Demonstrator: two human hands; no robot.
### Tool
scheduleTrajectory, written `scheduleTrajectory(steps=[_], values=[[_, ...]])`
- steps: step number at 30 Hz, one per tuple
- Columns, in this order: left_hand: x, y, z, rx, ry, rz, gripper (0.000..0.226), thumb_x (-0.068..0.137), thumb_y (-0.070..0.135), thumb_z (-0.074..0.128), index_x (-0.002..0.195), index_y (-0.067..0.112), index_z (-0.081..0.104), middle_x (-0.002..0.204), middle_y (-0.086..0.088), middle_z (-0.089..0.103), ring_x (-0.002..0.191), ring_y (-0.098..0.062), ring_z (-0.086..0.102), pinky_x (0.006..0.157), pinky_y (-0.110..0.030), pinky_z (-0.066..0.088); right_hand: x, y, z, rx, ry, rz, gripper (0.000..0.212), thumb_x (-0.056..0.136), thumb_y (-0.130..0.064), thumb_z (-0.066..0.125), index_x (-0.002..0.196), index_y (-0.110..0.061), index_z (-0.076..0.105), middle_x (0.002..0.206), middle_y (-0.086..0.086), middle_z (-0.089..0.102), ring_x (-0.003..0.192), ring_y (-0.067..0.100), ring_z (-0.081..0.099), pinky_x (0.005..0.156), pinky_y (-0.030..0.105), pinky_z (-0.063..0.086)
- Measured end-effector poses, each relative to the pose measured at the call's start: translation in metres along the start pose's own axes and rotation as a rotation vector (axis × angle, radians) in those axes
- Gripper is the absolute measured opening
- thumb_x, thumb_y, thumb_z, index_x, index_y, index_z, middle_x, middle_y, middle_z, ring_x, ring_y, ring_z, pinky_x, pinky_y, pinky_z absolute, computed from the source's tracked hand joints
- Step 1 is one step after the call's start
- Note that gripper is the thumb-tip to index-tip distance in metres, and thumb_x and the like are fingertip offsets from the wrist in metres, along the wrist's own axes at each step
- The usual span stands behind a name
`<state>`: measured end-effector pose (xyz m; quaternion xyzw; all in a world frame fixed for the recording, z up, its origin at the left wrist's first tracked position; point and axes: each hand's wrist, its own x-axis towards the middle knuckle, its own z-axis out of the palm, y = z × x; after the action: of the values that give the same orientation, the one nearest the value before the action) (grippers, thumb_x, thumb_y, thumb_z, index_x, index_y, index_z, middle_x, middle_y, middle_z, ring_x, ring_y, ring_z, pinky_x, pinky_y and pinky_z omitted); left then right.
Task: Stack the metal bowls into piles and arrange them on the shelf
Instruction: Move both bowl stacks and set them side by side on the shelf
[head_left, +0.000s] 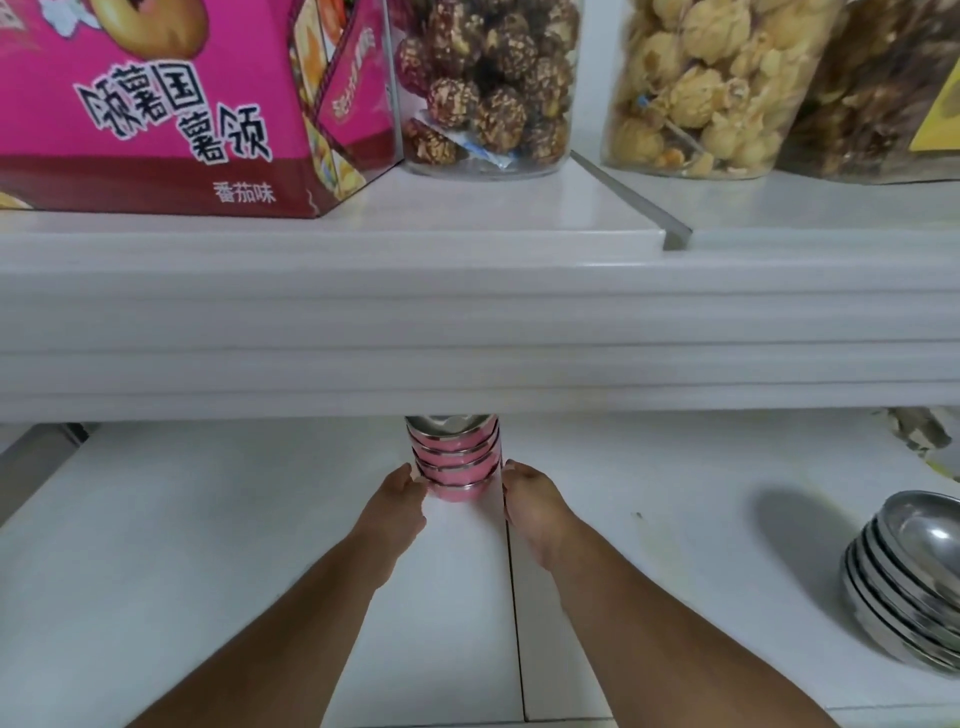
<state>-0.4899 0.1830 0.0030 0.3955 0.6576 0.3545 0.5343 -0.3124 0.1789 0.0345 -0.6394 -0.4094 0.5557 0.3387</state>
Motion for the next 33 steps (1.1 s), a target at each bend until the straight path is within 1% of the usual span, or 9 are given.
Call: scheduleTrajectory(steps=[1, 2, 3, 5, 9, 13, 16, 22, 33], values=[[-0.005, 0.001, 0.001, 0.113, 0.027, -0.006, 0.055, 0.097, 0.027, 0.048, 0.151, 0.019, 0.037, 0.151, -0.015, 0.048, 0.132, -0.032, 0.052, 0.115, -0.047, 0.038, -0.003, 0.001, -0.001, -0.042, 0.010, -0.015, 0.027, 0.102, -0.012, 0.045, 0.081, -0.023, 0.059, 0.085, 0.001, 0.063, 0.071, 0.017, 0.056, 0.062, 0.022, 0.044], [-0.013, 0.001, 0.002, 0.219, 0.044, -0.003, 0.057, 0.098, 0.030, 0.048, 0.153, 0.018, 0.035, 0.158, -0.015, 0.040, 0.139, -0.033, 0.047, 0.116, -0.042, 0.035, -0.011, 0.002, -0.001, -0.082, 0.016, -0.042, 0.021, 0.103, -0.014, 0.046, 0.098, -0.021, 0.065, 0.103, 0.006, 0.069, 0.087, 0.023, 0.064, 0.071, 0.027, 0.049], [-0.022, 0.001, 0.004, 0.317, 0.041, 0.010, 0.059, 0.100, 0.031, 0.048, 0.155, 0.017, 0.032, 0.161, -0.011, 0.036, 0.143, -0.031, 0.041, 0.112, -0.036, 0.034, -0.018, 0.003, -0.002, -0.154, 0.011, -0.055, 0.026, 0.104, -0.015, 0.044, 0.119, -0.013, 0.065, 0.121, 0.010, 0.068, 0.103, 0.028, 0.064, 0.083, 0.032, 0.051], [-0.036, -0.004, 0.006, 0.525, -0.006, 0.076, 0.062, 0.101, 0.033, 0.047, 0.157, 0.014, 0.028, 0.165, -0.006, 0.029, 0.148, -0.026, 0.034, 0.113, -0.031, 0.031, -0.031, 0.007, -0.006, -0.378, -0.014, -0.084, 0.040, 0.105, -0.015, 0.037, 0.141, -0.001, 0.051, 0.137, 0.014, 0.060, 0.118, 0.030, 0.059, 0.100, 0.037, 0.047], [-0.059, -0.013, 0.010, 0.873, -0.078, 0.179, 0.066, 0.101, 0.040, 0.044, 0.158, 0.016, 0.024, 0.166, -0.004, 0.026, 0.151, -0.025, 0.028, 0.122, -0.038, 0.025, -0.046, 0.031, -0.013, -0.957, -0.020, -0.280, 0.044, 0.105, -0.023, 0.036, 0.143, -0.002, 0.043, 0.143, 0.017, 0.050, 0.133, 0.036, 0.049, 0.104, 0.039, 0.042], [-0.082, -0.015, 0.020, 1.063, -0.078, 0.237, 0.066, 0.100, 0.042, 0.043, 0.158, 0.017, 0.024, 0.167, -0.004, 0.024, 0.152, -0.026, 0.026, 0.122, -0.042, 0.026, -0.059, 0.047, -0.023, -1.257, -0.022, -0.360, 0.056, 0.106, -0.031, 0.033, 0.155, -0.005, 0.029, 0.163, 0.017, 0.031, 0.149, 0.036, 0.030, 0.119, 0.046, 0.031], [-0.101, -0.017, 0.033, 1.109, -0.070, 0.227, 0.065, 0.100, 0.041, 0.043, 0.158, 0.018, 0.024, 0.167, -0.004, 0.024, 0.152, -0.027, 0.026, 0.121, -0.042, 0.027, -0.071, 0.049, -0.033, -1.315, -0.056, -0.382, 0.058, 0.107, -0.033, 0.030, 0.158, -0.007, 0.022, 0.168, 0.016, 0.022, 0.154, 0.034, 0.021, 0.123, 0.046, 0.024], [-0.139, -0.017, 0.072, 1.069, 0.014, 0.194, 0.063, 0.101, 0.040, 0.043, 0.158, 0.019, 0.025, 0.167, -0.004, 0.025, 0.151, -0.027, 0.028, 0.120, -0.041, 0.028, -0.089, 0.060, -0.069, -1.271, -0.123, -0.421, 0.061, 0.108, -0.034, 0.029, 0.161, -0.007, 0.016, 0.170, 0.014, 0.015, 0.156, 0.031, 0.016, 0.125, 0.043, 0.019], [-0.209, -0.034, 0.169, 0.988, 0.022, 0.110, 0.064, 0.101, 0.041, 0.041, 0.159, 0.021, 0.022, 0.168, -0.001, 0.019, 0.152, -0.025, 0.024, 0.122, -0.042, 0.024, -0.127, 0.105, -0.159, -1.181, -0.207, -0.426, 0.061, 0.108, -0.035, 0.028, 0.161, -0.008, 0.014, 0.171, 0.012, 0.013, 0.156, 0.027, 0.015, 0.124, 0.038, 0.018]])
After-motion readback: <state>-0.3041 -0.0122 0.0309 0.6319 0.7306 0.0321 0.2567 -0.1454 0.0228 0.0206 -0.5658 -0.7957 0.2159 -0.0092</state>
